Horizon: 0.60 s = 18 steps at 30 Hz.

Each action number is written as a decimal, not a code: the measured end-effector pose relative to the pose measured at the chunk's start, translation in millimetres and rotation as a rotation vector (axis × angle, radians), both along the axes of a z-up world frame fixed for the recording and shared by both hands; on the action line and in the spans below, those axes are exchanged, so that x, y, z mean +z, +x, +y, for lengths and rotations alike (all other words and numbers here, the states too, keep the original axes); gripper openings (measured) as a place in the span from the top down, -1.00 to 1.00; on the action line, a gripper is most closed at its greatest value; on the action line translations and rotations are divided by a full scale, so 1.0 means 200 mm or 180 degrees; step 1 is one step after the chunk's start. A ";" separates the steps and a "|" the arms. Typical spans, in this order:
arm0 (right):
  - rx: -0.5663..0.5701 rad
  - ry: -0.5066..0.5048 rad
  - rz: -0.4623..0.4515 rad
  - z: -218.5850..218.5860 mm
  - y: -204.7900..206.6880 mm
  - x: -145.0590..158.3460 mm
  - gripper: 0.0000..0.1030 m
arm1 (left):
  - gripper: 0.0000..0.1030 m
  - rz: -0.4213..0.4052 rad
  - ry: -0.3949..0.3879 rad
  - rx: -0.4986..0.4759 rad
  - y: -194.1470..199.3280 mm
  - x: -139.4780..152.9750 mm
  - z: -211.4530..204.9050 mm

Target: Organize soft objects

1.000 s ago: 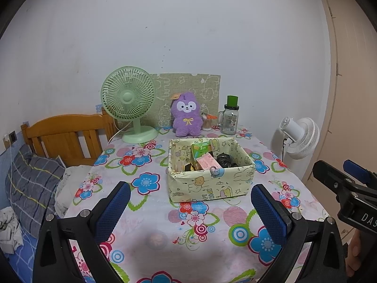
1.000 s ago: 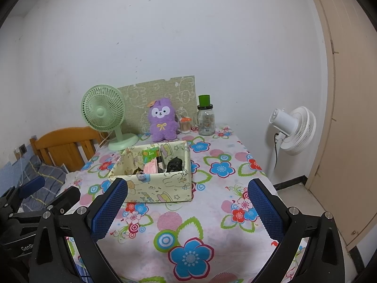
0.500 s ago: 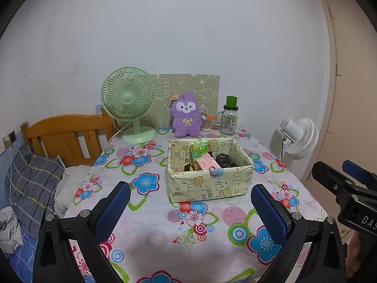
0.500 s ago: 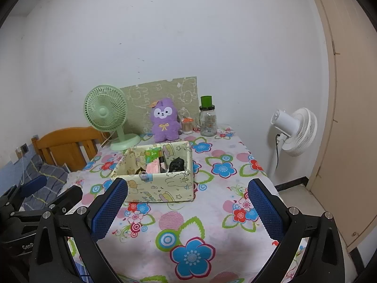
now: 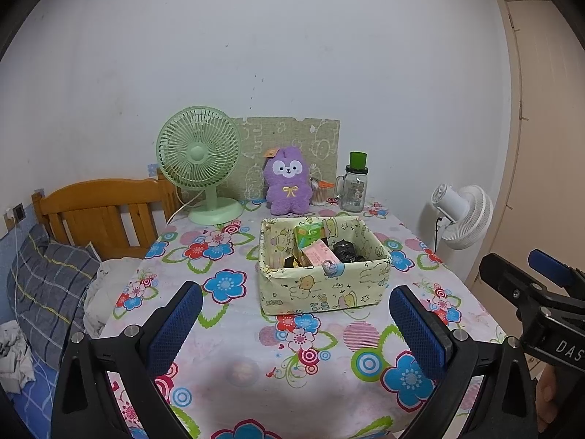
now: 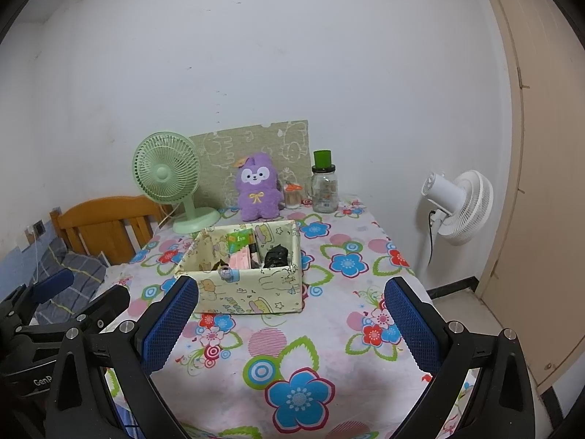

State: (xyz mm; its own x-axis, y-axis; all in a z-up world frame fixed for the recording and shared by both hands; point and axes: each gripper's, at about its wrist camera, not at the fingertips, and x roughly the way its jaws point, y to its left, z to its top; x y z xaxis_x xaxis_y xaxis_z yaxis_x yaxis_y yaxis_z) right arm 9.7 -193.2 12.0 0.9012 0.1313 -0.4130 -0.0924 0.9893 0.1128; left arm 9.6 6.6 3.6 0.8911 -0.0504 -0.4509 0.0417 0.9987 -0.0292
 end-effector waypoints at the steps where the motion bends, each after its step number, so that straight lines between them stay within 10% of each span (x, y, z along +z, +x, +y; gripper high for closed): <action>1: 0.0000 0.0002 -0.0002 0.00 0.00 0.00 -0.99 | -1.00 -0.0003 0.0002 -0.0002 0.00 0.00 0.00; 18: 0.0017 -0.0007 -0.0005 0.00 -0.01 0.01 -0.99 | -0.99 -0.0006 0.0006 -0.0002 0.00 0.00 -0.01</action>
State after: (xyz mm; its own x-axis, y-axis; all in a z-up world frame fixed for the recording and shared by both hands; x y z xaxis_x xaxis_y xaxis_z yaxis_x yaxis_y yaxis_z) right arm 7.4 -192.5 13.1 0.9012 0.1351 -0.4119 -0.0977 0.9891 0.1105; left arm 8.6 5.6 3.7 0.8919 -0.0501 -0.4494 0.0424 0.9987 -0.0272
